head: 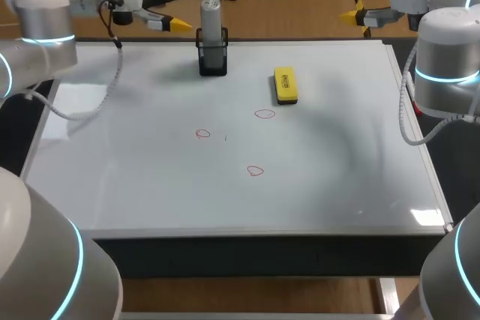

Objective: Pick up the inspection probe, press it on each red-marked spot on the whiteboard one by one, put down the probe, pick up the eraser, and wipe off all the red marks.

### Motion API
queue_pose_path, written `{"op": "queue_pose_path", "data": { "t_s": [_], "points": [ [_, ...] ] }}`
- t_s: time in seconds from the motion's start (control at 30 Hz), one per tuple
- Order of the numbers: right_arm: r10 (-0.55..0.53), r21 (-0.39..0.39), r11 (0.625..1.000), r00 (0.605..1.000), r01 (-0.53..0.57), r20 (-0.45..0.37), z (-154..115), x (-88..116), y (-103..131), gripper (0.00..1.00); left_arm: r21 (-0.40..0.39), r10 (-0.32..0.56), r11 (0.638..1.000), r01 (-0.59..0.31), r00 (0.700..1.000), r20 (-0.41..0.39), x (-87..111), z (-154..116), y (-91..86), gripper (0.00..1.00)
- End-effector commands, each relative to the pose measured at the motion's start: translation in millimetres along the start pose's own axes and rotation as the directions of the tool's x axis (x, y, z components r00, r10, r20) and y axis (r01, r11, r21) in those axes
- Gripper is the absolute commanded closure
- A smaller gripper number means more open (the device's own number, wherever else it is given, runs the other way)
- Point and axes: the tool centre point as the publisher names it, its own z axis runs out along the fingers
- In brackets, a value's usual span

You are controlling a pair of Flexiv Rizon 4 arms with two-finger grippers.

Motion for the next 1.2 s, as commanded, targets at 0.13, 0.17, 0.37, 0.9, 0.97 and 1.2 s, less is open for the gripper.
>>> {"op": "queue_pose_path", "data": {
  "t_s": [0.13, 0.17, 0.37, 0.9, 0.97, 1.2],
  "points": [
    [0.000, 0.001, 1.000, 1.000, 0.000, -0.001, 0.1, -0.4, 0.0, 0.00, 0.017, -0.008, 1.000, 0.007, 0.999, 0.038, 11.9, 17.5, 5.8, 0.00],
    [0.000, 0.001, 1.000, 1.000, 0.000, -0.001, 0.1, -0.4, 0.0, 0.00, 0.015, -0.008, 1.000, 0.007, 0.999, 0.039, 11.9, 19.2, 6.7, 0.00],
    [0.000, 0.001, 1.000, 1.000, 0.000, -0.001, 0.1, -0.4, 0.0, 0.00, 0.011, -0.009, 1.000, 0.009, 0.999, 0.042, 9.8, 24.8, 9.7, 0.00],
    [0.000, 0.001, 1.000, 1.000, 0.000, -0.001, 0.1, -0.4, 0.0, 0.00, 0.032, -0.025, 0.999, 0.023, 0.999, 0.045, 10.2, 50.5, 11.9, 0.00],
    [0.000, 0.001, 1.000, 1.000, 0.000, -0.001, 0.1, -0.4, 0.0, 0.00, 0.030, -0.026, 0.999, 0.024, 0.999, 0.042, 10.4, 52.9, 12.0, 0.00],
    [0.000, 0.001, 1.000, 1.000, 0.000, -0.001, 0.1, -0.4, 0.0, 0.00, 0.022, -0.032, 0.999, 0.031, 0.999, 0.038, 8.2, 55.6, 16.1, 0.00]
  ]
}}
